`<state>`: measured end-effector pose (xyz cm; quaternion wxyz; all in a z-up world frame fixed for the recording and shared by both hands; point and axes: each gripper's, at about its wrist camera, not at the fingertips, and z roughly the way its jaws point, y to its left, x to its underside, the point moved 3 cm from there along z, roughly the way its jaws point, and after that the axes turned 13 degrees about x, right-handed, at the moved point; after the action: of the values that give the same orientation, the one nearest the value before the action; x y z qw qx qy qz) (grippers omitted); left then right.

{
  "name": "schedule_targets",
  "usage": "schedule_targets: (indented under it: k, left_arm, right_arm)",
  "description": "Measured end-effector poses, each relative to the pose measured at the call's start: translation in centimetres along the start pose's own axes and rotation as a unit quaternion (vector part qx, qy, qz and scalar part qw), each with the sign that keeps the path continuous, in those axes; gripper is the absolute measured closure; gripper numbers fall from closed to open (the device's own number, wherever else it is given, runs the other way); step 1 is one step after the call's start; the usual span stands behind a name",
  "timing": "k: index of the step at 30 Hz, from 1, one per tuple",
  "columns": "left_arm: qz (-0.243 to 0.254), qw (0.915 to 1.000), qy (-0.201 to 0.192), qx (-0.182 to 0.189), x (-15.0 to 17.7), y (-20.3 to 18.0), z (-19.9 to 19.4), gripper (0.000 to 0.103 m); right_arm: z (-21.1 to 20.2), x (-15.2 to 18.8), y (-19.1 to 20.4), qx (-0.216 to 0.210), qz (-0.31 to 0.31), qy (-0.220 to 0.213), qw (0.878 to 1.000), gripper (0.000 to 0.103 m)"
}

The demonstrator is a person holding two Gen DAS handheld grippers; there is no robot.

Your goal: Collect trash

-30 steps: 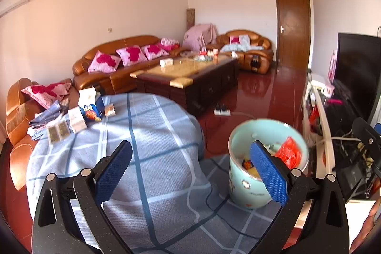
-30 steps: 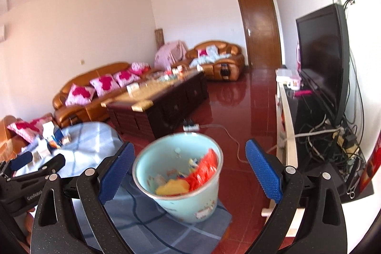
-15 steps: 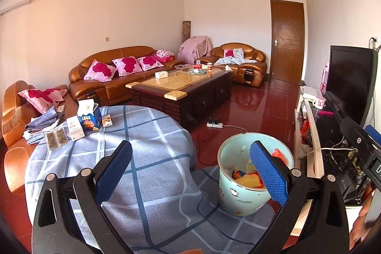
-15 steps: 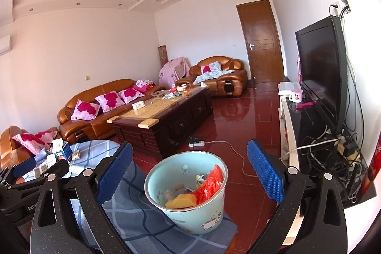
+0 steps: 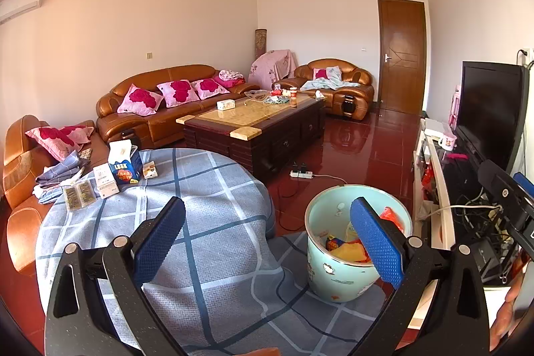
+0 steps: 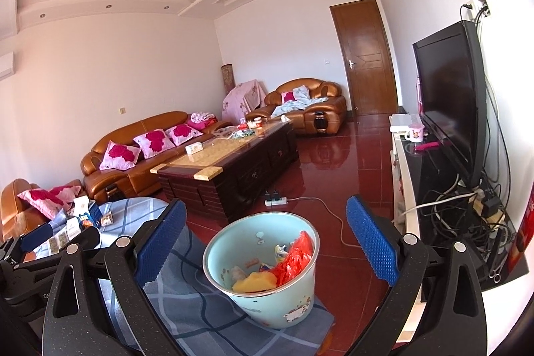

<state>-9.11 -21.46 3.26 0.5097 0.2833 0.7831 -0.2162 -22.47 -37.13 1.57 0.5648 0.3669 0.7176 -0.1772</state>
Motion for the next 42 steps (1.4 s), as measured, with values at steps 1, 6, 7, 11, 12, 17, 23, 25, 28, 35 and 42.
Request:
schedule_targets:
  k: [1, 6, 7, 11, 12, 17, 23, 25, 28, 35, 42]
  left_arm:
    - [0.001, 1.0, -0.001, -0.001, 0.0, -0.01, -0.04, 0.006]
    - [0.002, 1.0, -0.001, -0.001, -0.01, 0.01, -0.04, 0.006]
    - [0.002, 1.0, -0.001, 0.0, -0.01, 0.0, -0.06, 0.006]
    - [0.001, 1.0, 0.0, 0.0, -0.18, 0.04, -0.09, 0.006]
    - [0.001, 1.0, -0.001, 0.0, -0.18, 0.03, -0.1, 0.006]
    - [0.001, 1.0, -0.002, 0.0, -0.18, 0.02, -0.14, 0.006]
    - [-0.002, 1.0, -0.002, -0.001, -0.53, 0.05, -0.04, 0.006]
    - [-0.004, 1.0, -0.003, 0.0, -0.55, 0.06, -0.09, 0.006]
    - [-0.002, 1.0, -0.003, -0.001, -0.54, 0.05, -0.07, 0.006]
    - [-0.005, 1.0, 0.0, -0.002, -0.57, 0.27, -0.03, 0.006]
    - [-0.004, 1.0, 0.002, 0.0, -0.5, 0.25, 0.01, 0.006]
  right_arm:
    - [-0.02, -0.07, 0.05, 0.0, 0.0, 0.0, 1.0, 0.008]
    - [0.0, -0.13, 0.08, 0.001, 0.001, -0.001, 1.0, 0.008]
    - [-0.01, -0.13, 0.04, 0.001, 0.001, -0.002, 1.0, 0.008]
    - [0.01, -0.13, 0.0, 0.001, 0.001, -0.001, 1.0, 0.008]
    - [0.02, -0.13, 0.0, 0.001, 0.002, -0.001, 1.0, 0.008]
    - [0.01, -0.12, -0.05, 0.001, 0.003, -0.001, 1.0, 0.008]
    - [-0.09, -0.1, -0.02, 0.001, 0.004, -0.003, 1.0, 0.008]
    - [-0.04, -0.04, -0.19, 0.002, 0.004, -0.003, 1.0, 0.008]
    - [-0.05, -0.02, -0.26, 0.001, 0.004, -0.002, 1.0, 0.008]
    - [-0.06, 0.0, -0.27, 0.002, 0.004, -0.002, 1.0, 0.008]
    - [-0.03, 0.0, -0.18, 0.003, 0.005, 0.0, 1.0, 0.008]
